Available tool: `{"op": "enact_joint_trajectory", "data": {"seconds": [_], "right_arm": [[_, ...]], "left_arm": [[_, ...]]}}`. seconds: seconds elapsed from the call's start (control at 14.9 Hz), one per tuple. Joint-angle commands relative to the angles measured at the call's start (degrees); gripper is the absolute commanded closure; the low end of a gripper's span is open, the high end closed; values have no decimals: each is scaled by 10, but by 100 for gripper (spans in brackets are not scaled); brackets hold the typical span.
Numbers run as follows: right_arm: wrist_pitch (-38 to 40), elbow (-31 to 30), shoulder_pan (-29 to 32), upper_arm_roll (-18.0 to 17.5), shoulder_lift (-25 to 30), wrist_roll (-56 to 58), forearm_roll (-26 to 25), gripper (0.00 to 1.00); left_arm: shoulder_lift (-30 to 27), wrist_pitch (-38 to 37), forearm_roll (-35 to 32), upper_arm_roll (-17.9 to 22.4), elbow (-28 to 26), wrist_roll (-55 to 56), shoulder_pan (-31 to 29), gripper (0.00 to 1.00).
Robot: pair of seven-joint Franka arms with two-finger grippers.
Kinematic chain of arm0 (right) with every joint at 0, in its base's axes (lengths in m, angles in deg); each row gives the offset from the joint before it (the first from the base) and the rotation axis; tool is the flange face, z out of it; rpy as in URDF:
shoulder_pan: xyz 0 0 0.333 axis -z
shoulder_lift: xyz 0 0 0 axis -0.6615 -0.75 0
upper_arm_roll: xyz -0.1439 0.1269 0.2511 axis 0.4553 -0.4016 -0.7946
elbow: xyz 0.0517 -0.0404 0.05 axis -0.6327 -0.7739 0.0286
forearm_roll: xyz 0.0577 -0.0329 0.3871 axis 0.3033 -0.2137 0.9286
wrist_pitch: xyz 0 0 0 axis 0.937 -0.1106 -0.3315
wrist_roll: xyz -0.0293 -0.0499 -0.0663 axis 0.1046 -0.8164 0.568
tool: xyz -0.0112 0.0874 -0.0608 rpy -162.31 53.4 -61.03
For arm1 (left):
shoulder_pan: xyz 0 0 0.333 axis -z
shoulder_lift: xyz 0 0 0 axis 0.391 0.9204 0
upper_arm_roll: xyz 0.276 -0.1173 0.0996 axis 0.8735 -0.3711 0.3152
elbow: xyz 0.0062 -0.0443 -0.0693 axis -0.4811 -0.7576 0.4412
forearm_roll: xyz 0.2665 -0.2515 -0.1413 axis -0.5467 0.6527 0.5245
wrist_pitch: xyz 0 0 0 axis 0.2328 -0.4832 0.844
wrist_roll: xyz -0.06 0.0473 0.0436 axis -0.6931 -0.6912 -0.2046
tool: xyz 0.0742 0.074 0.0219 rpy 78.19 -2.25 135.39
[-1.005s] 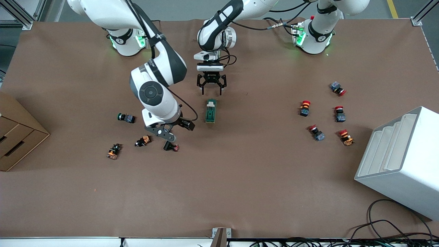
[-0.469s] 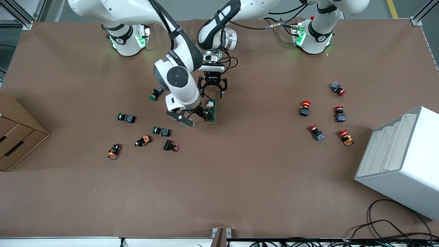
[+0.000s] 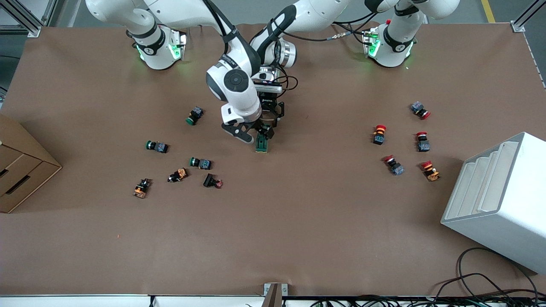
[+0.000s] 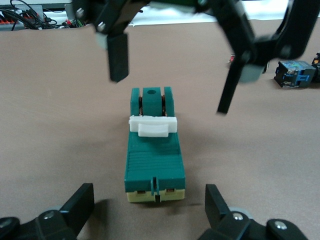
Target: Close load switch with both arms
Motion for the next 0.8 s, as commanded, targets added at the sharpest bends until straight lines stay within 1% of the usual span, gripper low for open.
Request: {"op": "enact_joint_trajectory", "data": {"seconds": [0.0, 0.2, 0.74], "right_arm": [[-55, -9, -29, 5, -25, -41, 9, 0], [-89, -8, -41, 6, -47, -58, 9, 0], [-89, 26, -29, 7, -47, -84, 9, 0]], "left_arm": [[14, -12, -12, 5, 8, 7, 12, 2], [26, -17, -18, 5, 8, 7, 14, 2], [29, -18, -20, 4, 8, 7, 18, 2]]}}
